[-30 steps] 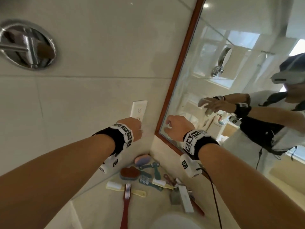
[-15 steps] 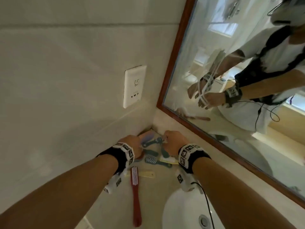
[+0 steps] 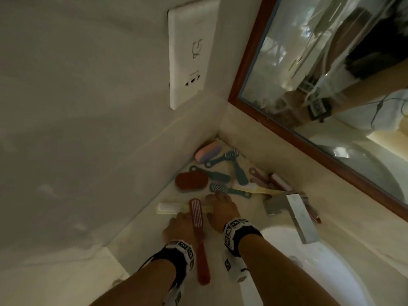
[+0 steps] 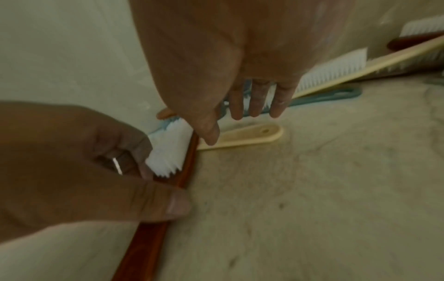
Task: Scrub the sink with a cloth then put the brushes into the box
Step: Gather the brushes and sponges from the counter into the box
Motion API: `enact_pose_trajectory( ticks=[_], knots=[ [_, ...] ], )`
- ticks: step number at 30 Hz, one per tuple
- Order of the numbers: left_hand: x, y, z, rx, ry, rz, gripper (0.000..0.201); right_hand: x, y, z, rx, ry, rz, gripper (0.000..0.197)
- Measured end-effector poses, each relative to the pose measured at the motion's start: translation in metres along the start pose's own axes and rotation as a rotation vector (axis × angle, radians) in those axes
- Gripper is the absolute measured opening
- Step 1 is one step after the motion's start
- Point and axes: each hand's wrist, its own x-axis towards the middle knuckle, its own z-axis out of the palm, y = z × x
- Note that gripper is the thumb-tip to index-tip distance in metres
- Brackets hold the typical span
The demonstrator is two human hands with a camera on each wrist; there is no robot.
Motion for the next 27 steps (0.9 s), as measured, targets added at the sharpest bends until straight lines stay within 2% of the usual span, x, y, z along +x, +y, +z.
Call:
enact_pose_trajectory(
  ticks=[4,7,10,14,19,21,23,27],
  knots=[
    [-0.005,-0.008,0.006,-0.035,0.042,0.015,0.042,-0.001,-0.004,0.017,-0.161,0.014,-0.008,0.047],
    [-0.008,-0.011,0.009,-0.027,0.047,0.017,0.04,-0.003,-0.002,0.022,-0.147,0.011,0.039,0.042],
    [-0.013,-0.015,0.012,-0.044,0.029,0.011,0.038,-0.006,-0.006,0.02,-0.14,-0.057,0.084,0.041],
    [-0.018,-0.014,0.012,-0.2,-0.018,-0.015,0.032,-0.014,-0.008,0.016,-0.192,-0.111,0.077,0.037],
    [-0.029,-0.021,0.011,-0.408,0.04,-0.034,0.016,-0.037,-0.003,0.005,-0.084,-0.115,0.099,0.023],
    [-0.032,-0.026,0.004,-0.46,0.081,-0.038,0.014,-0.049,-0.001,-0.008,-0.091,-0.095,0.088,0.011],
    [-0.037,-0.029,-0.009,-0.486,0.114,-0.037,0.008,-0.06,0.0,-0.025,-0.099,-0.058,0.072,0.008],
    [-0.049,-0.021,-0.048,-0.454,0.216,0.039,0.004,-0.086,0.002,-0.067,-0.086,0.088,0.048,0.027]
  ],
)
